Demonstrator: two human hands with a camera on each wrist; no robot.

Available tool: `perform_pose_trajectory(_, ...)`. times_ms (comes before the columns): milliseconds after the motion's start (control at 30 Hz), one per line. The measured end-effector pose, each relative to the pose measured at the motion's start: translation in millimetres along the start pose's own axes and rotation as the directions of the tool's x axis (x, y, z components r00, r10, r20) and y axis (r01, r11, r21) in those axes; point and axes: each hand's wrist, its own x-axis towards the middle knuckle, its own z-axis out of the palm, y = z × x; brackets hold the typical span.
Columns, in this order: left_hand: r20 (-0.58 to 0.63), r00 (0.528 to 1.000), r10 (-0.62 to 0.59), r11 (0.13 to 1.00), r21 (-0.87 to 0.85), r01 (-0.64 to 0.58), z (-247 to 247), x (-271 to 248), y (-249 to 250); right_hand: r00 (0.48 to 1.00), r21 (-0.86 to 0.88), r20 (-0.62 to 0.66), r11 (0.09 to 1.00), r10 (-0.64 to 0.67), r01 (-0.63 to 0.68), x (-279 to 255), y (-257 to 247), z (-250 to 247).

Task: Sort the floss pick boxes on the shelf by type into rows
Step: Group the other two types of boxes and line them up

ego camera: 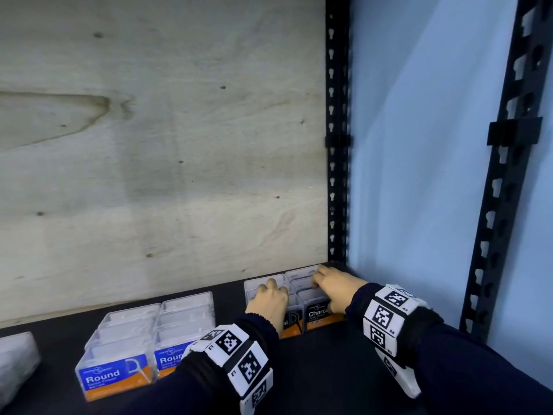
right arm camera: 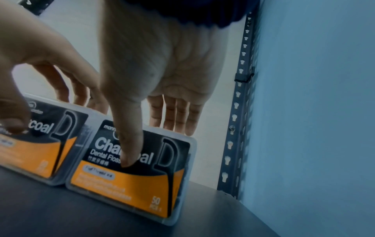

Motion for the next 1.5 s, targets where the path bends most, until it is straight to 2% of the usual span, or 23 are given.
perform_pose_trajectory(167, -0.001, 1.0, -0.03, 1.0, 0.001, 0.03, 3.6, 4.2, 1.0, 1.0, -0.018, -0.011, 1.0, -0.011, 0.011, 5.4, 0.5, 5.5)
perform_pose_trajectory(333, 0.003, 0.999, -0.048, 0.999, 0.018, 0.048, 8.3, 20.0, -2.1, 0.995, -0.053, 0.094, 0.998, 0.022, -0.017, 13.9, 2.0, 11.9)
perform_pose_trajectory(467, 0.069, 0.995, -0.068, 0.997, -0.019, 0.069, 13.1, 29.5, -6.2, 0.989, -0.083, 0.145, 0.996, 0.028, -0.017, 16.5, 1.7, 14.6)
perform_pose_trajectory(1000, 0.105, 0.991, -0.081, 0.996, -0.032, 0.084, 16.5, 33.3, -3.7, 0.988, -0.103, 0.156, 0.995, 0.002, 0.014, 25.2, 5.4, 18.4)
perform_pose_trajectory(1500, 0.084, 0.991, -0.102, 0.991, -0.074, 0.108, 15.1, 32.0, -1.2, 0.995, -0.005, 0.098, 1.0, -0.025, 0.026, 21.1, 14.7, 18.0)
